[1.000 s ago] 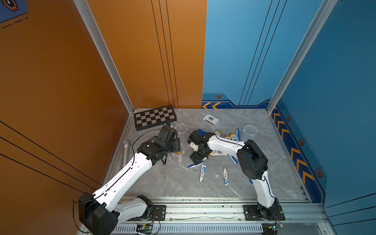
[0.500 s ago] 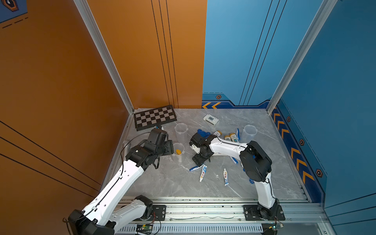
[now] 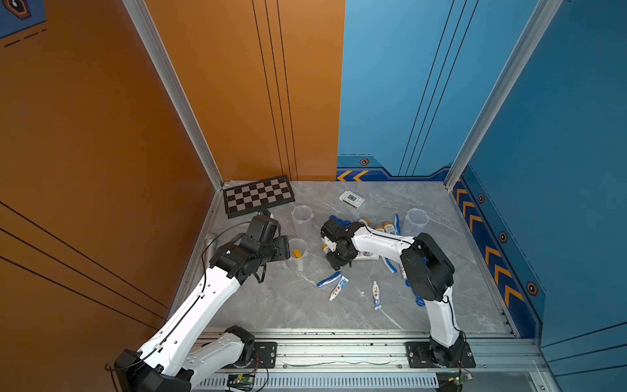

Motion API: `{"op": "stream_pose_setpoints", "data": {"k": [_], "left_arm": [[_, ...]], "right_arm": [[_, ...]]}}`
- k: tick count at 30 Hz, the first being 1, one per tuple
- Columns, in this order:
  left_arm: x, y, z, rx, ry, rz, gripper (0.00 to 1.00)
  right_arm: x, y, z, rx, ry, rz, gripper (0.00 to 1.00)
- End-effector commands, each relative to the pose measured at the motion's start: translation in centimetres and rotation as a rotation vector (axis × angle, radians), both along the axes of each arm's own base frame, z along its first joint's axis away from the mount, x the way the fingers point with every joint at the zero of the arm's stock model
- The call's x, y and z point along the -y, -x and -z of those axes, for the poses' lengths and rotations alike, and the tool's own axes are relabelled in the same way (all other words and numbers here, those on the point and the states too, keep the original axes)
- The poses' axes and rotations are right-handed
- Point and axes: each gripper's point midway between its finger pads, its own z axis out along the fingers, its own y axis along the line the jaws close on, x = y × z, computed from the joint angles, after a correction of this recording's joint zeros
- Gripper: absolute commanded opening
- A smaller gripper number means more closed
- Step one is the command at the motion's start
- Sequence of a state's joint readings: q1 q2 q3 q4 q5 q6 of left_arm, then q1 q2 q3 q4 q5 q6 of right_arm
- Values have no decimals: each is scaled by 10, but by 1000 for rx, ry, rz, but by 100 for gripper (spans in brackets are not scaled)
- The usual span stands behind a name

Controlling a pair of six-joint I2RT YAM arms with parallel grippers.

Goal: Pack away toiletry kits
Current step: Pick up the toiletry item from the center of the board.

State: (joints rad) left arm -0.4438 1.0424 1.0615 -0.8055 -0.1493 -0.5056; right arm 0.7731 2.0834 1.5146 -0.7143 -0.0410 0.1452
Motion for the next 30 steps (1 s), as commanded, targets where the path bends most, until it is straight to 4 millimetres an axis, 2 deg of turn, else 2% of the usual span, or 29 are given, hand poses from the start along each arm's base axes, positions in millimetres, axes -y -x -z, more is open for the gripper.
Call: {"op": "stream_pose_setpoints", "data": {"k": [1,5,6,9,12,15,20,24,30], "left_arm": [[3,8,-5,-42,28,24,72],[15,22,-5,-114,104,72,76],[20,26,-5,-135,129,89,78],[31,35,-5,-182,206,121,83],[40,39,-6,-219,272,134,92],[54,38,-10,-233,338,172,96],[77,30,-23,-227,467,215,100],[96,26,-30,-236,561,263,100],[111,32,-23,-274,586,333,93]], "right_arm": [[12,20,28,-82,48,-9,38],[17,26,27,-72,45,-49,25],[15,24,13,-44,16,-53,20],[14,29,-9,-10,-61,-55,16],[5,46,-43,33,-191,-94,16],[-4,68,-81,100,-303,-159,16],[-11,101,-126,149,-420,-178,16],[-22,123,-148,165,-491,-205,17],[-41,127,-172,184,-562,-233,18]]}}
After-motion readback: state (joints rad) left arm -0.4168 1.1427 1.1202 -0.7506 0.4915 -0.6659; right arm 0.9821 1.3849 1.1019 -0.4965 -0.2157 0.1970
